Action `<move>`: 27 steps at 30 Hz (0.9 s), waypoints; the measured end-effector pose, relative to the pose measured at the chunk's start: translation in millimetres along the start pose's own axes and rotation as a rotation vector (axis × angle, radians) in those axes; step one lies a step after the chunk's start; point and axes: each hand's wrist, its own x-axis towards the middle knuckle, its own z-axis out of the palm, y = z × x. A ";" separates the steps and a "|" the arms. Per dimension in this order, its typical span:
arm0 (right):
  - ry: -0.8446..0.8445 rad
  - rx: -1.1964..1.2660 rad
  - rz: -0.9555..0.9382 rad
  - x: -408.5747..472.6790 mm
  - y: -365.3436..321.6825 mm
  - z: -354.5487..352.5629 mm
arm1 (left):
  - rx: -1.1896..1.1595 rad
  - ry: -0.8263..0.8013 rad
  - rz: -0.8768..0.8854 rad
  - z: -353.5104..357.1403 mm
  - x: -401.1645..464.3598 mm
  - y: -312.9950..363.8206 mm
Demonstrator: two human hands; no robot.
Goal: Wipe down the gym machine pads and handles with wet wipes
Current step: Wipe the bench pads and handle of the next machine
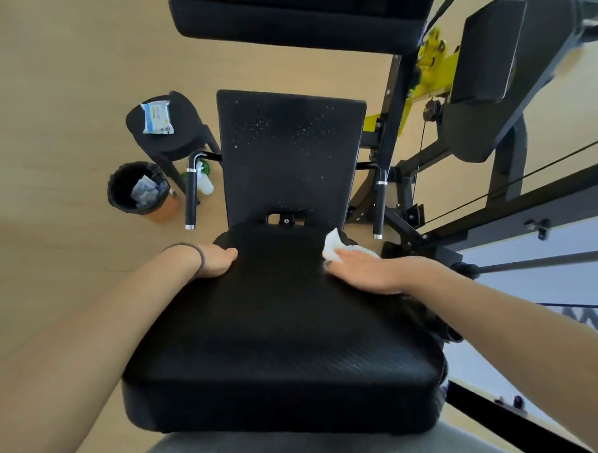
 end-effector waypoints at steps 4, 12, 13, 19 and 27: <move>0.015 0.545 0.238 -16.7 51.7 9.0 | -0.010 0.000 -0.013 0.1 0.5 0.4; 0.147 0.688 0.401 78.1 64.2 4.3 | -0.018 -0.001 -0.062 0.2 3.5 -2.4; 0.146 0.661 0.382 89.3 57.1 -2.5 | -0.020 -0.004 -0.075 0.1 6.1 -2.7; 0.079 0.404 0.320 151.3 47.2 -22.7 | -0.082 -0.025 -0.114 1.7 20.1 -4.6; -0.002 0.267 0.070 46.9 52.1 3.0 | -0.100 0.017 -0.099 3.5 11.6 -4.8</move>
